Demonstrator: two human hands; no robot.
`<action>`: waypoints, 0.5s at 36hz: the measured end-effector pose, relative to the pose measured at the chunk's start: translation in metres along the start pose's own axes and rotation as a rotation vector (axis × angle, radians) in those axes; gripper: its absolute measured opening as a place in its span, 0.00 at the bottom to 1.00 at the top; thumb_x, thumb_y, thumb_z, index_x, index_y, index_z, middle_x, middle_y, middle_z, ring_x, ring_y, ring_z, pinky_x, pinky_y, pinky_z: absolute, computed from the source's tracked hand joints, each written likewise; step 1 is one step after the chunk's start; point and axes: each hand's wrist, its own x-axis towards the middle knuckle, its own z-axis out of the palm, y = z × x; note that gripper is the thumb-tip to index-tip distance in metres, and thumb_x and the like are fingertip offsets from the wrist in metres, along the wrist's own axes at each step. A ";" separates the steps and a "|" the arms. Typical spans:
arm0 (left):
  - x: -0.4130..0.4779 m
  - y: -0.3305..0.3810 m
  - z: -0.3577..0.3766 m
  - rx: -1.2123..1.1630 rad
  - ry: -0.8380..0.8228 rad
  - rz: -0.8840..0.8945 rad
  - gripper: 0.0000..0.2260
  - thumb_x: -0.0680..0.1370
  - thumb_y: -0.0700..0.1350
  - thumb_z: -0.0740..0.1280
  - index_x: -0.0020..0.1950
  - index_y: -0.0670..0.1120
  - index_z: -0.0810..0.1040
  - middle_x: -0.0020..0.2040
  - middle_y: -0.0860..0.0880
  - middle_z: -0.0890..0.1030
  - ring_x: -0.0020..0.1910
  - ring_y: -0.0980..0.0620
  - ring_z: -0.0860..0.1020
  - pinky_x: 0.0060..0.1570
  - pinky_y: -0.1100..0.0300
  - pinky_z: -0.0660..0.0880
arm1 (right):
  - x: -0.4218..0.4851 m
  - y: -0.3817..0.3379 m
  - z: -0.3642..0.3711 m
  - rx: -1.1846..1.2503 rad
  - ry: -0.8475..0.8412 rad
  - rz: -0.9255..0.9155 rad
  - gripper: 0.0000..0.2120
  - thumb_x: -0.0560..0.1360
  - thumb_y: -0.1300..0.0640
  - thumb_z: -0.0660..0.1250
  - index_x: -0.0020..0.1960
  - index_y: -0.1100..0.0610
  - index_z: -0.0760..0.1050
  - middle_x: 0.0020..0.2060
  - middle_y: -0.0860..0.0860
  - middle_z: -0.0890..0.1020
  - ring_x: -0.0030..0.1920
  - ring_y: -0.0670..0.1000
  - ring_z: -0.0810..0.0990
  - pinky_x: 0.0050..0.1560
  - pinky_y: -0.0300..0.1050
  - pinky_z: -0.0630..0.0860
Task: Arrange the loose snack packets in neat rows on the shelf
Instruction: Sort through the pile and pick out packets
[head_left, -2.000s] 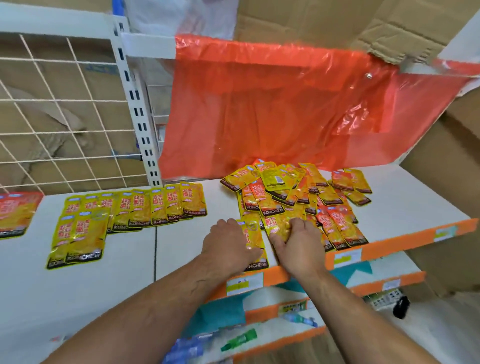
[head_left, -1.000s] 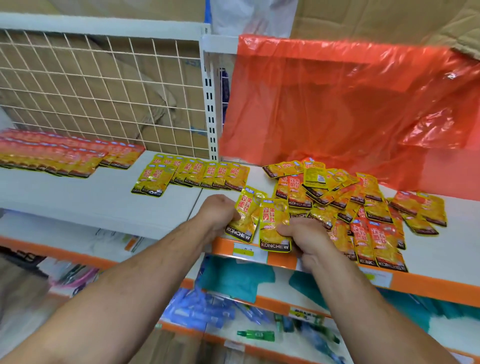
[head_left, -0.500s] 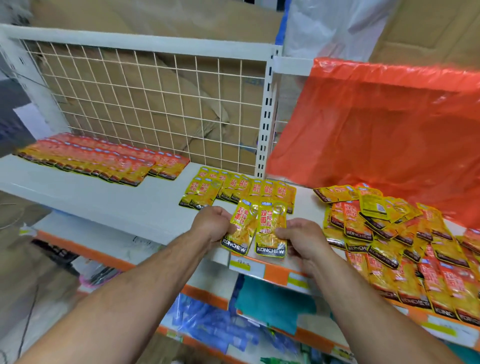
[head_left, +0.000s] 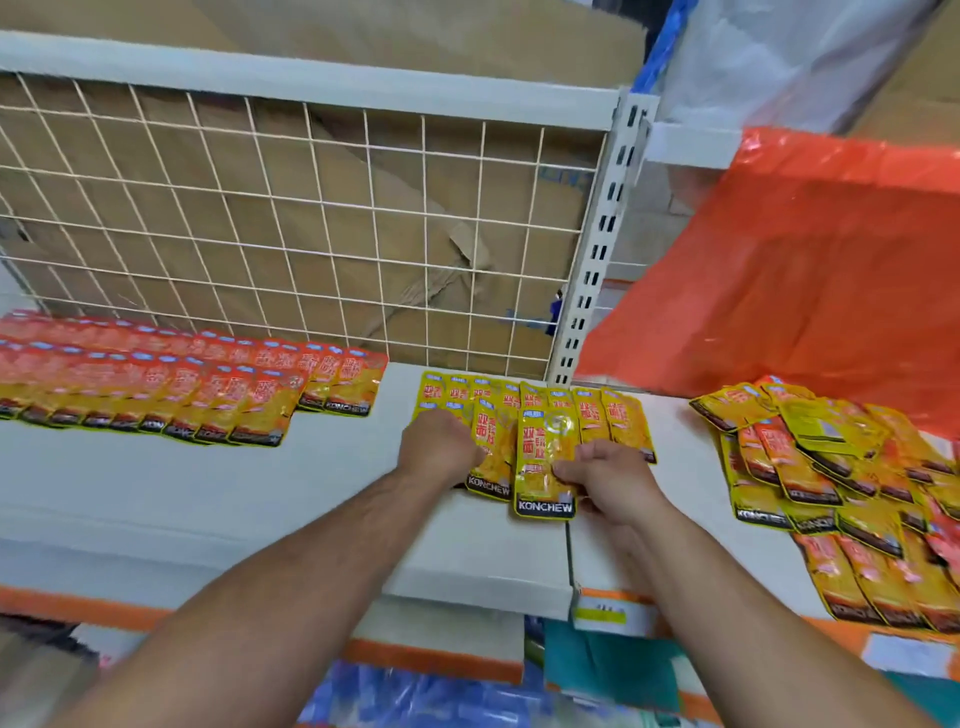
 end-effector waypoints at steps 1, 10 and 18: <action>0.004 0.000 -0.001 0.017 -0.016 0.000 0.16 0.74 0.49 0.73 0.50 0.36 0.80 0.54 0.41 0.82 0.55 0.43 0.80 0.50 0.54 0.75 | 0.001 0.000 0.002 0.003 0.006 0.007 0.17 0.70 0.65 0.76 0.35 0.54 0.68 0.29 0.52 0.72 0.26 0.49 0.68 0.26 0.38 0.64; 0.016 -0.005 0.009 0.005 0.070 -0.003 0.11 0.71 0.45 0.71 0.33 0.45 0.72 0.32 0.50 0.75 0.37 0.46 0.77 0.33 0.60 0.70 | 0.012 0.001 0.004 -0.003 0.024 0.032 0.14 0.70 0.64 0.77 0.38 0.54 0.71 0.35 0.54 0.77 0.32 0.52 0.74 0.31 0.41 0.69; 0.020 -0.010 0.008 0.204 0.090 0.052 0.09 0.72 0.47 0.67 0.34 0.46 0.70 0.34 0.52 0.72 0.40 0.45 0.77 0.37 0.60 0.70 | 0.025 0.001 0.009 0.004 -0.008 0.018 0.15 0.69 0.64 0.77 0.38 0.54 0.71 0.34 0.55 0.75 0.32 0.52 0.73 0.33 0.43 0.69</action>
